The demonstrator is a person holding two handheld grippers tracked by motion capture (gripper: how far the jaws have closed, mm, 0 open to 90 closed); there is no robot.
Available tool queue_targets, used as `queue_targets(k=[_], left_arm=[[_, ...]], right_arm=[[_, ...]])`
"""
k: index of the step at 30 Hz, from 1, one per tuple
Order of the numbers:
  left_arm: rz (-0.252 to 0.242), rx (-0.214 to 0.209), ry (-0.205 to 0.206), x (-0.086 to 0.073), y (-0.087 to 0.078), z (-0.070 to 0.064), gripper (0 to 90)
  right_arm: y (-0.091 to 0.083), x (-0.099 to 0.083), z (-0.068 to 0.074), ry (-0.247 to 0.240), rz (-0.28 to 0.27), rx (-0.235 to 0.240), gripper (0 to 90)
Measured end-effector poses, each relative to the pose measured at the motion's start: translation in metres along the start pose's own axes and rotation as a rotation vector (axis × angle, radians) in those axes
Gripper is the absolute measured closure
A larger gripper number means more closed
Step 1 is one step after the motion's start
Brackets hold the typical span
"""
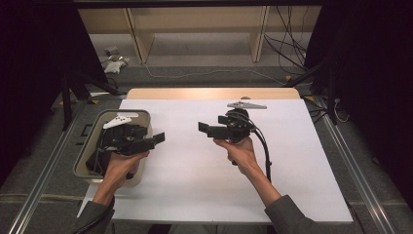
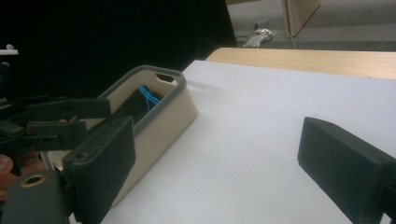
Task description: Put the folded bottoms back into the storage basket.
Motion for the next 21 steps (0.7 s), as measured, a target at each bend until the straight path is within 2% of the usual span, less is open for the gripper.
queue_targets(k=[4, 7, 9, 13, 21], left_arm=[[-0.006, -0.014, 0.004, -0.005, 0.003, -0.009, 15.6], [0.003, -0.011, 0.036, -0.010, 0.004, -0.015, 15.6], [-0.002, -0.017, 0.038, -0.011, 0.005, -0.020, 15.6], [-0.028, -0.033, 0.056, -0.012, 0.003, -0.028, 15.6], [-0.045, -0.046, 0.078, -0.018, 0.002, -0.036, 15.5]], right_arm=[[-0.009, -0.005, -0.004, -0.016, -0.010, -0.005, 12.1], [-0.015, -0.008, -0.005, -0.021, -0.023, 0.001, 12.0], [-0.018, -0.010, -0.005, -0.026, -0.026, 0.004, 12.0], [-0.026, -0.017, -0.006, -0.067, -0.027, -0.012, 11.9], [-0.041, -0.026, -0.008, -0.073, -0.053, -0.008, 11.8]])
Point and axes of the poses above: each handheld gripper's, and its own axes: y roughly forward along the jaws, x roughly out of its top, z roughly to its left, the point moved 9 cm from there along y, roughly forward along the jaws, and after that the axes turned 1 degree about y, right-handed, at the moved point
